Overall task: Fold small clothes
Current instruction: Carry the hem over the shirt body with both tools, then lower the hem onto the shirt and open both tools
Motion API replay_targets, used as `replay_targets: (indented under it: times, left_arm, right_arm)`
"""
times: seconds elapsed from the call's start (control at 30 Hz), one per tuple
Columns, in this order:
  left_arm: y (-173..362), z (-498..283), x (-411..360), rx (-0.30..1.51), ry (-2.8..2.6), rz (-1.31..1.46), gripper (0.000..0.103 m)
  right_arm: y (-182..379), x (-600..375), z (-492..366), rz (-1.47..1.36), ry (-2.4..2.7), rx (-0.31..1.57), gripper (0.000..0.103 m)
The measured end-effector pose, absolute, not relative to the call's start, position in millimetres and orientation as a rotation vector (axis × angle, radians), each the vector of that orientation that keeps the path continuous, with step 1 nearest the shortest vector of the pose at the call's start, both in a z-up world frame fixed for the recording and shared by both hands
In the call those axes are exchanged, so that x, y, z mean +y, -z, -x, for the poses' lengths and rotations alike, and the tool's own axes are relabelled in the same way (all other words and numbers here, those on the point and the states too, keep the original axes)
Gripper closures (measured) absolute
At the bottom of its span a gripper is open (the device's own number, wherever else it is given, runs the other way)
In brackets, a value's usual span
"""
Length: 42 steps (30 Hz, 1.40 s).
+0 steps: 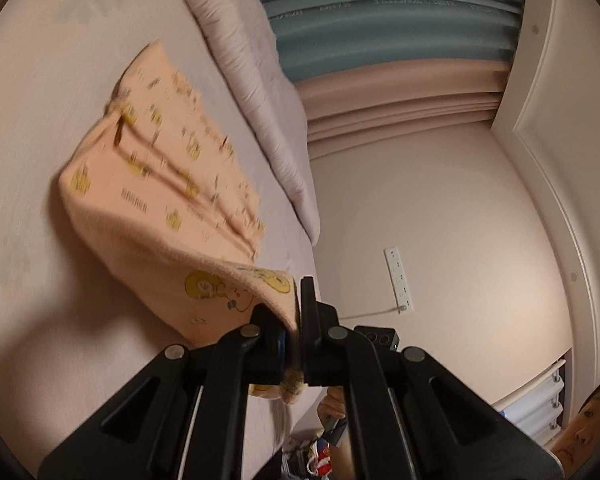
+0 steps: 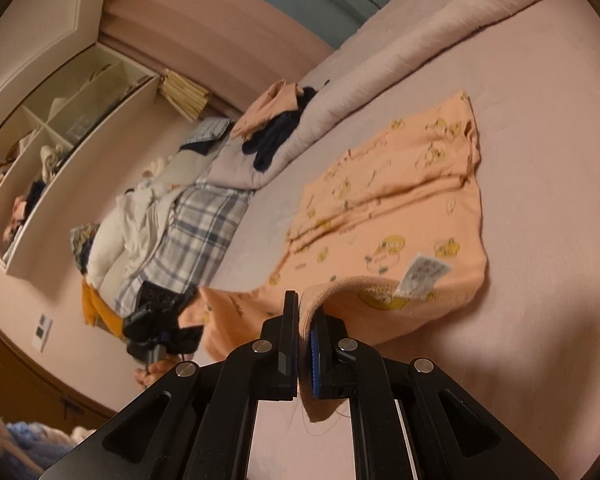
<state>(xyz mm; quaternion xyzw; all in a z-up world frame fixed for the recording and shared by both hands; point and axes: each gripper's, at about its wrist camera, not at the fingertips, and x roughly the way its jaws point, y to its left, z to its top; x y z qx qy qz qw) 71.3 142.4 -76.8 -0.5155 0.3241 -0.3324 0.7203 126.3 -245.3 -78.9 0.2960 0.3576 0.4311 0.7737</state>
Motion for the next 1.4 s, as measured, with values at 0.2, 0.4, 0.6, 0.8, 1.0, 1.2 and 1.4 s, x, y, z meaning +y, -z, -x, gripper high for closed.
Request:
replay_targets:
  times: [0.2, 0.4, 0.6, 0.8, 1.0, 1.2, 1.4]
  left_arm:
    - [64.5, -102.7, 160.9, 0.679, 0.697, 1.162, 0.102]
    - [58.2, -141.0, 177.8, 0.651, 0.644, 1.176, 0.102]
    - [60.4, -193.9, 186.4, 0.675, 0.6, 1.167, 0.102]
    - [82.3, -250.8, 197.5, 0.745, 0.494, 1.17, 0.102]
    - [106.9, -300.9, 198.7, 0.832, 0.388, 1.164, 0.101]
    - [142.4, -322.6, 202.9, 0.966, 0.263, 1.209, 0.082]
    - [124.9, -301.8, 233.6, 0.95, 0.218, 1.091, 0.073]
  right_arm:
    - [65.8, -249.3, -153.2, -0.727, -0.911, 0.707, 0.095]
    - [63.5, -254.3, -193.4, -0.821, -0.835, 0.674, 0.095]
    - [59.1, -247.9, -235.9, -0.855, -0.781, 0.681, 0.095]
    - [68.5, -233.2, -291.8, -0.856, -0.7, 0.779, 0.095]
    - [91.0, -228.4, -336.8, -0.827, -0.552, 0.88, 0.095]
    - [121.3, -234.5, -358.9, -0.897, -0.442, 1.007, 0.068]
    - [114.9, -267.7, -348.3, -0.946, -0.428, 0.948, 0.059]
